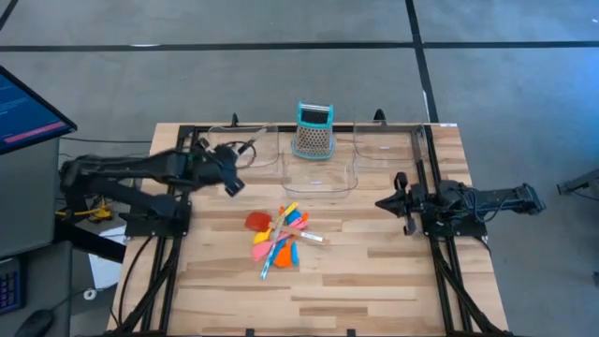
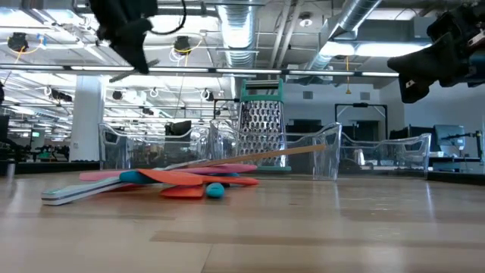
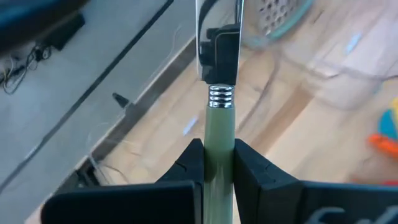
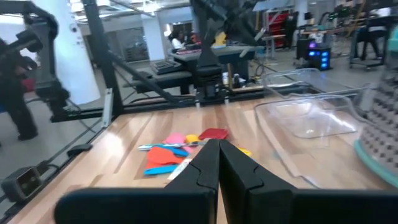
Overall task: Pick & Place Kitchen Items
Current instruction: Put the green table knife into the left transparent bin
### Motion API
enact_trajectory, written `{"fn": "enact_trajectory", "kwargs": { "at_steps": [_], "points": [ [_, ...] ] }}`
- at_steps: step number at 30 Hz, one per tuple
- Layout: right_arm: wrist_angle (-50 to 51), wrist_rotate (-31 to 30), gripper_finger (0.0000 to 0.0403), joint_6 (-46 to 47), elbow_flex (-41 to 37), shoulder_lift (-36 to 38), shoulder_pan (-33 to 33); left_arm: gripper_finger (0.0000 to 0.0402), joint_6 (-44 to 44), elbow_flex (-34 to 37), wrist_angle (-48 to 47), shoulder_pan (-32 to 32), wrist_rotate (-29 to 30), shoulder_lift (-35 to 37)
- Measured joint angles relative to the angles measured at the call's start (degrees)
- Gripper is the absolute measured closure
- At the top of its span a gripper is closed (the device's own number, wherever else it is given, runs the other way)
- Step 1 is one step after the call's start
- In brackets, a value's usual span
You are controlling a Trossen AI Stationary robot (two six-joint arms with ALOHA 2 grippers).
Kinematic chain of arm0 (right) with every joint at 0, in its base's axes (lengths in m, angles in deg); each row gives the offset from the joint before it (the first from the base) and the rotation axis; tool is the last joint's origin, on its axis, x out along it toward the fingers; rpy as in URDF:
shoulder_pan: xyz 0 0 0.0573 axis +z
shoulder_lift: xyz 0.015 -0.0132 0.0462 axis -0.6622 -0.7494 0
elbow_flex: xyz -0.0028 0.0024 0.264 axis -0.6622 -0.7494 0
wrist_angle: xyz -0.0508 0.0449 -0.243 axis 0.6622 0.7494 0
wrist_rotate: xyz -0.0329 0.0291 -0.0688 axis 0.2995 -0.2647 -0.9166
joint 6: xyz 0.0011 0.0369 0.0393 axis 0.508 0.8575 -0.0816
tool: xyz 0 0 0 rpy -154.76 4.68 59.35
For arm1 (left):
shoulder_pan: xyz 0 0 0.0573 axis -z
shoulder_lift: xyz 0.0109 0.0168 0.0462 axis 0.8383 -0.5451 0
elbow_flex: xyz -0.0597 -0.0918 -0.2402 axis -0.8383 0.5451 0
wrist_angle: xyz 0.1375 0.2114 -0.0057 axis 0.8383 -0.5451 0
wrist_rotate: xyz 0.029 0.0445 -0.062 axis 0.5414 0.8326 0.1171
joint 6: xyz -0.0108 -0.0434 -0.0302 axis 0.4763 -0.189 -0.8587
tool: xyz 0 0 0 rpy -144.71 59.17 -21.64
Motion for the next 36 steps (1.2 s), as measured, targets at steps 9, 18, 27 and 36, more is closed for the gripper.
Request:
{"fn": "enact_trajectory", "kwargs": {
  "at_steps": [9,18,27,36],
  "points": [
    [-1.2,-1.5,0.0403,0.3,-0.1,0.0,-3.5,0.0381,28.6,8.1,20.1,-22.8,-16.0,2.5],
    [-1.5,-1.6,0.0403,0.5,-0.1,0.0,-5.4,0.0381,36.5,8.2,20.8,-36.6,-26.7,-7.1],
    [-1.5,-1.6,0.0403,0.5,0.0,0.0,-6.1,0.0381,45.4,8.2,20.7,-41.1,-31.6,-16.2],
    [-1.5,-2.6,0.0403,0.5,0.0,0.0,-6.1,0.0381,48.7,8.2,20.7,-43.2,-35.2,-22.2]
  ]
}}
